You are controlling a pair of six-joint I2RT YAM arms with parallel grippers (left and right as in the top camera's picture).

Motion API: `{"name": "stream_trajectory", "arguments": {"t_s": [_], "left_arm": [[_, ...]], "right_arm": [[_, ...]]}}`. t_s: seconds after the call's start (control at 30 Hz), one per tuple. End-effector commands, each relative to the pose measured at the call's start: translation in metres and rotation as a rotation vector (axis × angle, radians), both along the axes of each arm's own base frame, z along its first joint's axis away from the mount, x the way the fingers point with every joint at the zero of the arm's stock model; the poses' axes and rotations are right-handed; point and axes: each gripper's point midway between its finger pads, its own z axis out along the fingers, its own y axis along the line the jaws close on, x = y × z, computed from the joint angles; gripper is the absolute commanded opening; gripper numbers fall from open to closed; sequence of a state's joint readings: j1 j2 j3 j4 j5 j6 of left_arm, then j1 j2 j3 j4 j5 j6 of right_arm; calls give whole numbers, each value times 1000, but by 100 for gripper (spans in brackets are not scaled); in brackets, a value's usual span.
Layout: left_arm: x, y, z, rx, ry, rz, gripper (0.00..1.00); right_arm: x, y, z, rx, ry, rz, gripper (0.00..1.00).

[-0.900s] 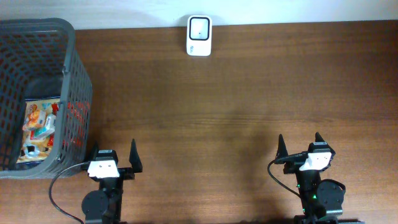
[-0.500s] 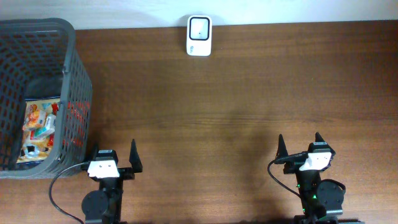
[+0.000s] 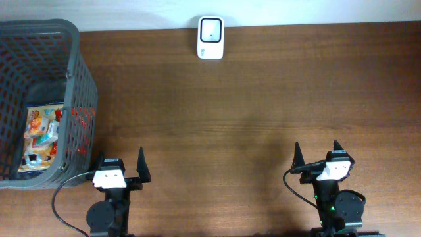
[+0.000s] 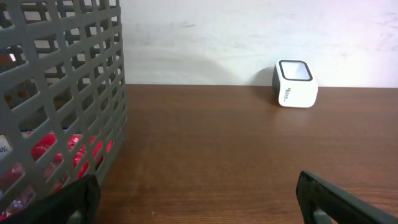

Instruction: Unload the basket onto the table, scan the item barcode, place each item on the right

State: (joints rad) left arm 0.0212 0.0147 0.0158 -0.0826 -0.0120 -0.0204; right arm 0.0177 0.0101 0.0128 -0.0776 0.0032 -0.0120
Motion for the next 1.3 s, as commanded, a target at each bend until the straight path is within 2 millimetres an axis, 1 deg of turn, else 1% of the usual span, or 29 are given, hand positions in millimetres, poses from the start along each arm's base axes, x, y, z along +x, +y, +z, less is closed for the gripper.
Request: {"name": "stream_trajectory", "arguments": {"t_s": [0.0, 0.93, 0.97, 1.0, 1.03, 1.1, 1.13, 1.17, 1.23, 1.27], "left_arm": [[0, 2, -1, -6, -2, 10, 99], [0, 3, -1, -6, -3, 15, 99], [0, -6, 2, -24, -15, -35, 99], [-1, -30, 28, -38, -120, -177, 99], [-10, -57, 56, -17, -235, -339, 99], [-32, -83, 97, 43, -418, -501, 99], [-43, -91, 113, 76, -496, -553, 99], [-52, -94, 127, 102, -565, -571, 99], [-61, -91, 150, 121, -639, -547, 99], [-63, -84, 165, 116, -667, -500, 99]], "right_arm": [[0, -1, -3, -7, 5, -6, 99], [0, -1, -3, -8, 5, -6, 99], [0, -1, -3, -8, 5, -6, 99], [0, -1, -3, -8, 5, -6, 99], [0, -1, -3, -8, 5, -6, 99], [0, -1, -3, -8, 5, -6, 99], [0, -1, -3, -8, 5, -6, 99], [0, -1, -3, -8, 5, -6, 99], [0, -1, -3, -8, 5, -6, 99], [0, -1, -3, -7, 5, -6, 99]]}}
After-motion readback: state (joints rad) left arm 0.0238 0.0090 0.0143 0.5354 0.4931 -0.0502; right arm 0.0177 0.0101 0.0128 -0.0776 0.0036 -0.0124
